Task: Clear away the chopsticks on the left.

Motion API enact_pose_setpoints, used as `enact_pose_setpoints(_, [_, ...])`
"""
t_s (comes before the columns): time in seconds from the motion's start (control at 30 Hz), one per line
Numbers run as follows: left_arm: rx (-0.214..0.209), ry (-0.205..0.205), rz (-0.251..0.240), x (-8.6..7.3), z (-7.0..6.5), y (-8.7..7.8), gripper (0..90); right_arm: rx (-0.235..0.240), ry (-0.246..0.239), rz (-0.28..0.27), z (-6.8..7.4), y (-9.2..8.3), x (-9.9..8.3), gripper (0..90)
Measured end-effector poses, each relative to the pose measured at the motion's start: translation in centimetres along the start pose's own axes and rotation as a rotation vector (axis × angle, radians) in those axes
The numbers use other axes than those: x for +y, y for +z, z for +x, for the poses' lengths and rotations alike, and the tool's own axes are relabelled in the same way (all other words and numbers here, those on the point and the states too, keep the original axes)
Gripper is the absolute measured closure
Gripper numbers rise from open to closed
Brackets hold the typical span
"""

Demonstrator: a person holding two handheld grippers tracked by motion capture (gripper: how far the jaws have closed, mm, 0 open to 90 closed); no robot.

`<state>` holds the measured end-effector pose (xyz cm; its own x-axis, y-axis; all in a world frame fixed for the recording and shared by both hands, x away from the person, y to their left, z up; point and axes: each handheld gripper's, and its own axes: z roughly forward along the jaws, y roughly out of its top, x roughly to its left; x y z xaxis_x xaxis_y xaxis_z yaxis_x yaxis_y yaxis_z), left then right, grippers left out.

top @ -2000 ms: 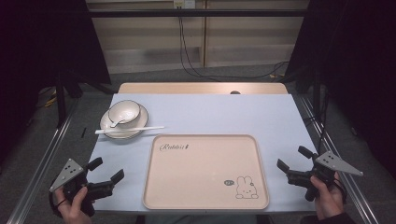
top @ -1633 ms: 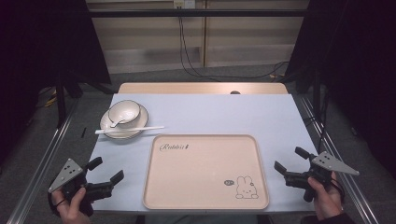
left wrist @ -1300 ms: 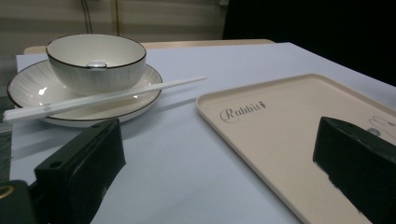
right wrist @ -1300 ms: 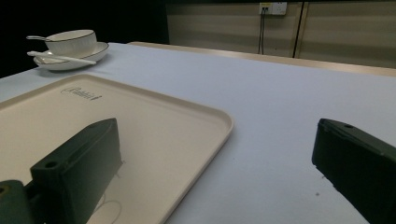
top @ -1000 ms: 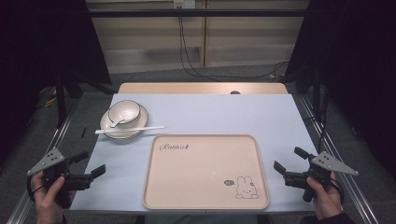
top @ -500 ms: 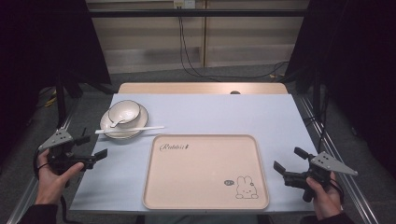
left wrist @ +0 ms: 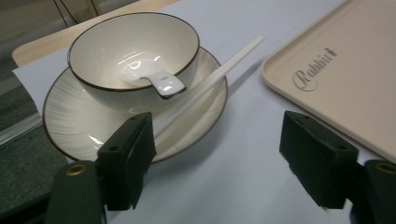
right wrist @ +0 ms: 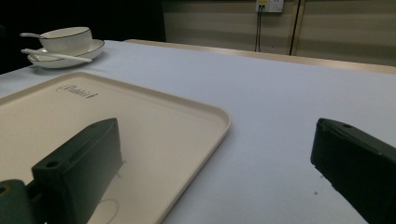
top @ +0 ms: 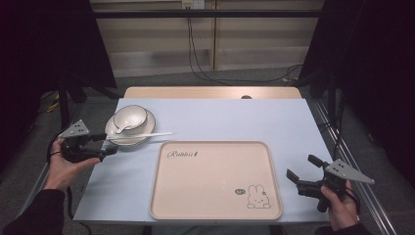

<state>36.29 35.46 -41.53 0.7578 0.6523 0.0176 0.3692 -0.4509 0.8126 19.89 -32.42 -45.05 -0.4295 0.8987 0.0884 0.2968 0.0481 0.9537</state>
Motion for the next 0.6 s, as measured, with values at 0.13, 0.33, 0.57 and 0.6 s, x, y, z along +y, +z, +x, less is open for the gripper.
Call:
enact_pose_setpoints(0.13, [-0.012, 0.023, 0.014, 0.1, 1.0, 1.4, 40.6, 0.003, 0.001, 0.002, 0.0, 0.0, 0.0, 1.4])
enact_pose_setpoints(0.33, [-0.009, 0.066, 0.062, 0.0, 1.9, 3.2, 52.2, 0.006, 0.017, 0.000, 0.2, 0.0, 0.0, 1.3])
enact_pose_setpoints(0.57, [-0.017, 0.085, 0.082, 0.0, 2.7, 4.4, 59.5, 0.010, 0.009, 0.000, 0.2, 0.0, 0.0, 1.3])
enact_pose_setpoints(0.6, [-0.017, 0.094, 0.090, 0.0, 2.8, 4.7, 59.8, 0.009, 0.013, -0.002, 0.2, 0.0, 0.0, 1.3])
